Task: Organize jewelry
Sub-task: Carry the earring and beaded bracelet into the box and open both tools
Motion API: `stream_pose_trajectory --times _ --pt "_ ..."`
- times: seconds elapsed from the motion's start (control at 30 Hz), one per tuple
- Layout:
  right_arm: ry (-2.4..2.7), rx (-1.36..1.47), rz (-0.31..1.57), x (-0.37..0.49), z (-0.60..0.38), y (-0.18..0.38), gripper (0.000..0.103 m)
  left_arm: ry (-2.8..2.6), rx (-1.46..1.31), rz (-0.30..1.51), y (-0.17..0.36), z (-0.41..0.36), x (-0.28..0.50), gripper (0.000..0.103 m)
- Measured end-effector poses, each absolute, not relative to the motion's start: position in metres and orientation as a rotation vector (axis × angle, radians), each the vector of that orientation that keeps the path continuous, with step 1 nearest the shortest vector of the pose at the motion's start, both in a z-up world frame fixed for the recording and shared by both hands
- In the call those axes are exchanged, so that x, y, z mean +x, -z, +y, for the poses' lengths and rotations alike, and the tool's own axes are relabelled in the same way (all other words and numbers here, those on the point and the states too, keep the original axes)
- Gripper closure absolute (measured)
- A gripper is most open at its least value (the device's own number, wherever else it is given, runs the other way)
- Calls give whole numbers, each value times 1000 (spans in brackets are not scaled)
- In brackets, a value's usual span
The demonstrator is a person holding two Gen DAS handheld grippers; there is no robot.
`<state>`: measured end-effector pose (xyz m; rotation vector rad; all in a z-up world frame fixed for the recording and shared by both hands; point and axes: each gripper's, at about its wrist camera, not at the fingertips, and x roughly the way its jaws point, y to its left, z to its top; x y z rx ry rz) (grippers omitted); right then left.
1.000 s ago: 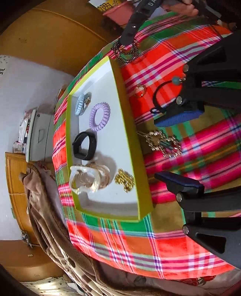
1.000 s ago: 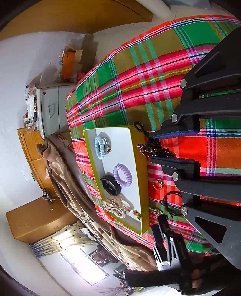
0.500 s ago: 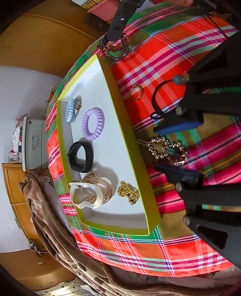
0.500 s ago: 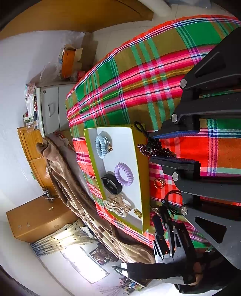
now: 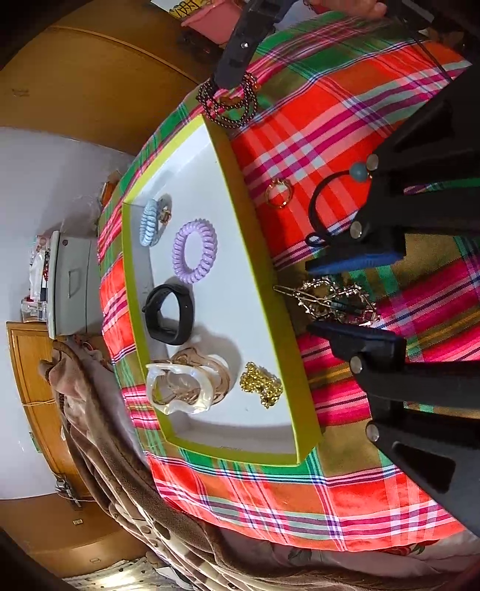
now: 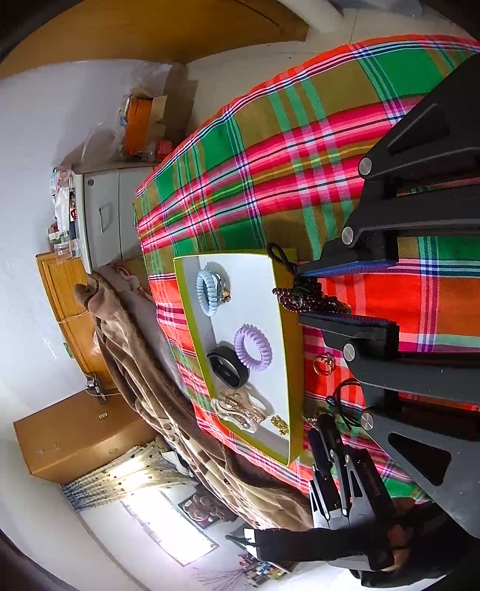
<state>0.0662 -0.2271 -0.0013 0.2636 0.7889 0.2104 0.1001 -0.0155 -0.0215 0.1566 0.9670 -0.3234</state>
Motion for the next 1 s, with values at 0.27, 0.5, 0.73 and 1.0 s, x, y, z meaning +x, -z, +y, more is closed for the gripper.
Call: stream_pose_trajectory --times 0.27,0.5,0.73,1.0 --pt "-211 262 778 64 -226 -4 84 319 138 943 11 -10 95 76" --pt "-212 260 759 63 -227 -14 84 309 122 912 -4 -3 91 76" --pt "-220 250 730 70 -226 -29 84 314 106 876 -23 1 91 76" --pt "-254 237 716 102 -223 -43 84 313 81 838 -43 1 104 76"
